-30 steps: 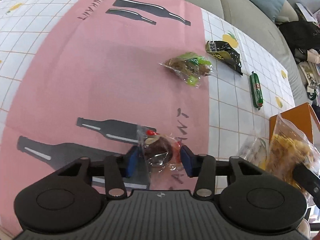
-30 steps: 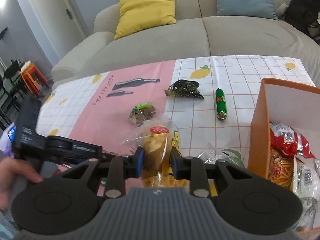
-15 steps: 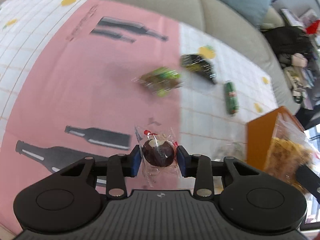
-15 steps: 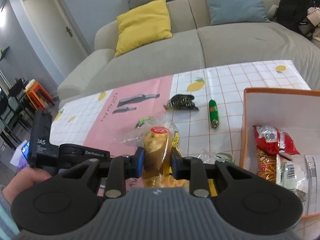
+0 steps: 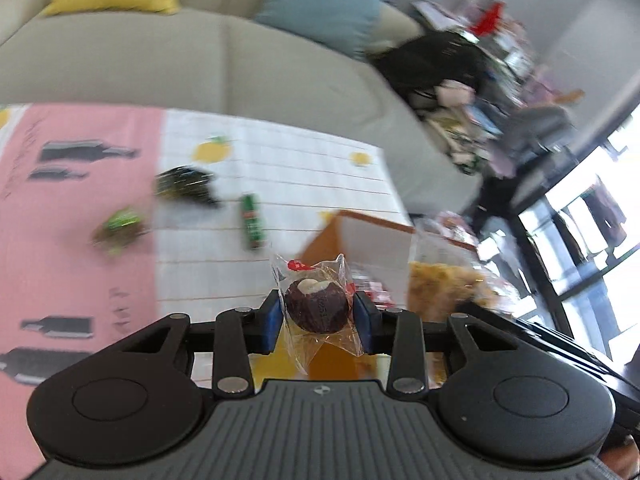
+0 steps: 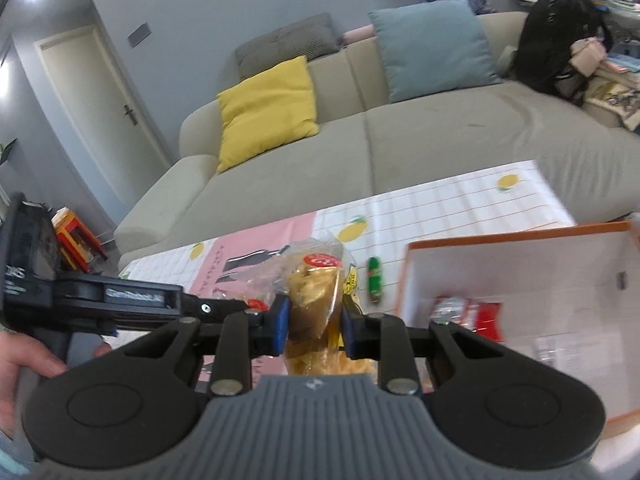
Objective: Organize snacks
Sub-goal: 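Lift and carry the candy packet and cracker bag over the orange box, then open the right tool to drop the cracker bag while the left tool drops the candy packet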
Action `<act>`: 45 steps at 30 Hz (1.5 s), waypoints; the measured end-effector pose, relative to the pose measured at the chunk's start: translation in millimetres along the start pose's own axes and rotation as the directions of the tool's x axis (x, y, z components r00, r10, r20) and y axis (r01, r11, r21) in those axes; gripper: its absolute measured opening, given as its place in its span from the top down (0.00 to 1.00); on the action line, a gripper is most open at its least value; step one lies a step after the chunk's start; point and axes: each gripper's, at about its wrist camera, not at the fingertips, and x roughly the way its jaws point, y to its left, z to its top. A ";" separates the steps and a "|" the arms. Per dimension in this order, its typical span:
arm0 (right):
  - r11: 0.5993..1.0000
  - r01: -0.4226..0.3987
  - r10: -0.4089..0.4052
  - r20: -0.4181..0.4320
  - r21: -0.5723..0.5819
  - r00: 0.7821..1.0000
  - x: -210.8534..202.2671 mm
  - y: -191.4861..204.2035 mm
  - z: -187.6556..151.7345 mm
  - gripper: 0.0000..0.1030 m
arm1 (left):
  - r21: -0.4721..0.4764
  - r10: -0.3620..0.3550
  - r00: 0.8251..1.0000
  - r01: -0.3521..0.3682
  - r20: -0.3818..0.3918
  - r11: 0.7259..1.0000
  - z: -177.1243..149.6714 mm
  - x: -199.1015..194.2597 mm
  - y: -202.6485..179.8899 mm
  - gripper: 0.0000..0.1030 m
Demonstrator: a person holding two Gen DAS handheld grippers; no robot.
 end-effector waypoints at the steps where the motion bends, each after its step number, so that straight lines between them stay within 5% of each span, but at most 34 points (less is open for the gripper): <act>1: 1.000 0.014 -0.014 0.002 0.003 1.000 -6.2 -6.3 1.5 0.77 | 0.019 -0.013 1.000 0.013 -0.004 1.000 0.3 2.3 -10.3 0.59; 11: 0.979 0.202 -0.203 -0.048 -0.009 0.978 -43.9 -69.6 6.8 0.77 | 0.191 -0.092 0.988 0.115 -0.127 0.975 -1.2 60.4 -105.1 0.59; 20: 0.937 0.350 -0.341 -0.196 0.013 0.920 -24.8 -134.0 -1.1 0.77 | 0.304 -0.041 0.966 0.120 -0.256 0.945 -11.1 119.6 -148.0 0.59; 27: 0.899 0.426 -0.438 -0.242 -0.103 0.866 -0.6 -153.2 0.1 0.78 | 0.371 0.024 0.948 0.101 -0.317 0.923 -19.7 163.8 -164.1 0.59; 45: 0.893 0.435 -0.439 -0.437 -0.115 0.785 54.5 -197.6 -18.0 0.77 | 0.397 0.109 0.887 0.088 -0.448 0.914 -33.1 221.2 -158.4 0.57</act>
